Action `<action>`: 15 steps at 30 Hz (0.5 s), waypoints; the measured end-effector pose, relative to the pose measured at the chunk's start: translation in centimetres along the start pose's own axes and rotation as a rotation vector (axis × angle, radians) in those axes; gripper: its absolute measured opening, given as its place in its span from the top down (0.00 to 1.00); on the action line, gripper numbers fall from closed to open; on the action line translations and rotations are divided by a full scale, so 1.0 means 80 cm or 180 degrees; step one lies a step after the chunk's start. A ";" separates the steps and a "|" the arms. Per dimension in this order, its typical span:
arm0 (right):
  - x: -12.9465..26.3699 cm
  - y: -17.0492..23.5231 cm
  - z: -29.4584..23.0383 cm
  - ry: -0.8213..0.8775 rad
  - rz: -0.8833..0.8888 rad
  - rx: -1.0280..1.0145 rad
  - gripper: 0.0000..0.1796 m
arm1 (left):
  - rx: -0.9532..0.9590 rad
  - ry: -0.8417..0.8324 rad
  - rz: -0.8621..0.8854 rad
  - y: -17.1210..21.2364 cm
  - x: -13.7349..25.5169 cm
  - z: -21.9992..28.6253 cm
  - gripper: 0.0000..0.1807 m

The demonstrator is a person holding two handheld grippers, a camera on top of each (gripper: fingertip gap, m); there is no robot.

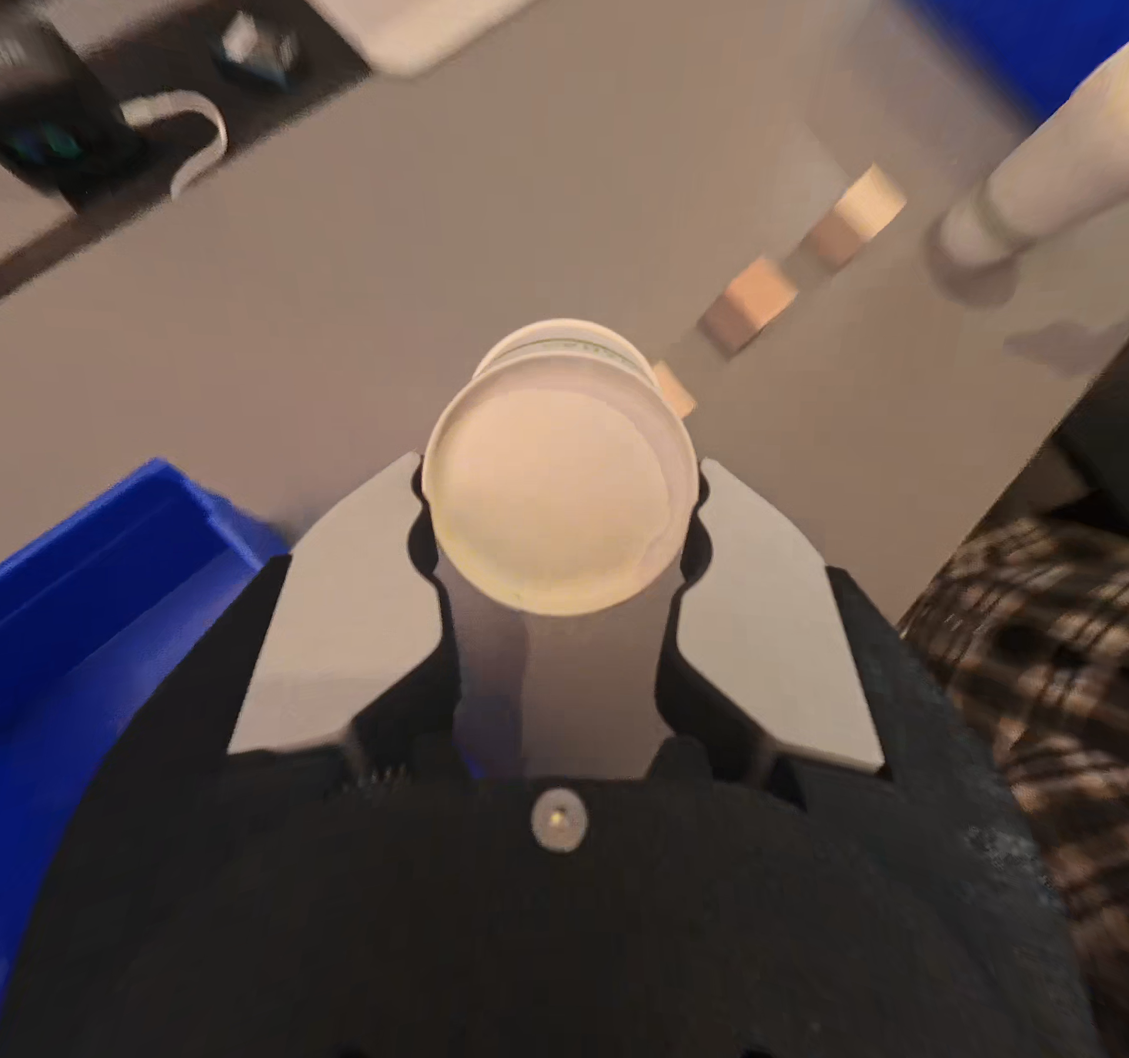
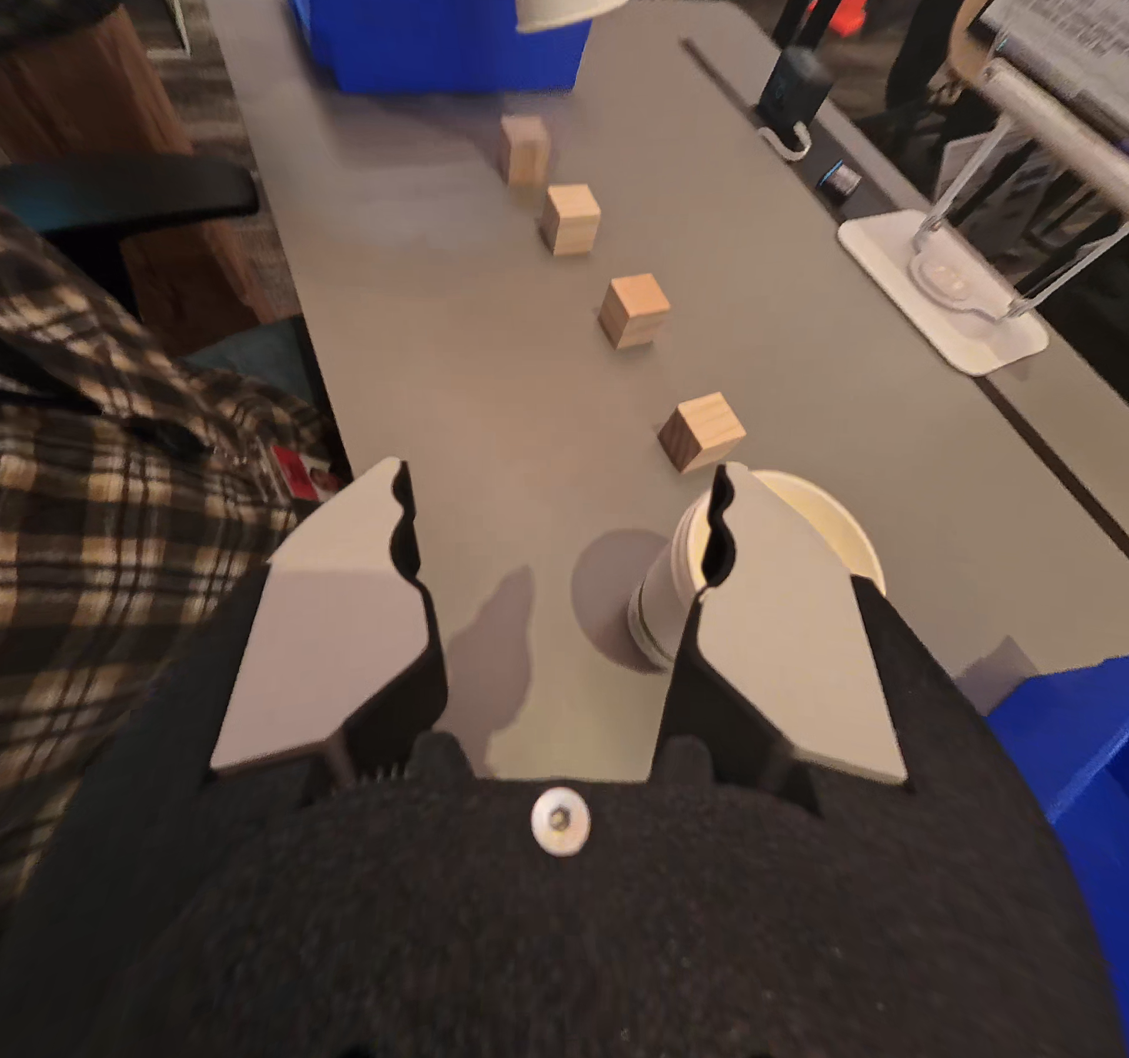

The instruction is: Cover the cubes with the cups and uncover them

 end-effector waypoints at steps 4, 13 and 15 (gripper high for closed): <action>-0.031 -0.028 -0.001 0.0214 0.0592 -0.0172 0.49 | 0.0094 0.0645 0.1477 -0.030 0.013 0.044 0.57; -0.139 -0.101 -0.026 -0.0202 0.1490 -0.0761 0.52 | 0.0861 0.2678 0.3002 -0.023 -0.102 0.158 0.58; -0.158 -0.098 -0.038 -0.0349 0.1433 -0.0939 0.52 | 0.0959 0.2713 0.3065 -0.018 -0.124 0.169 0.58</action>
Point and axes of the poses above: each gripper's, where its closed fingertips meet, x back along the fingers, y out of its underside, z = x × y across the jaws, the point moved 7 cm from there along x, back along the fingers, and after that the axes turned 10 degrees about y, right-handed, at the moved point
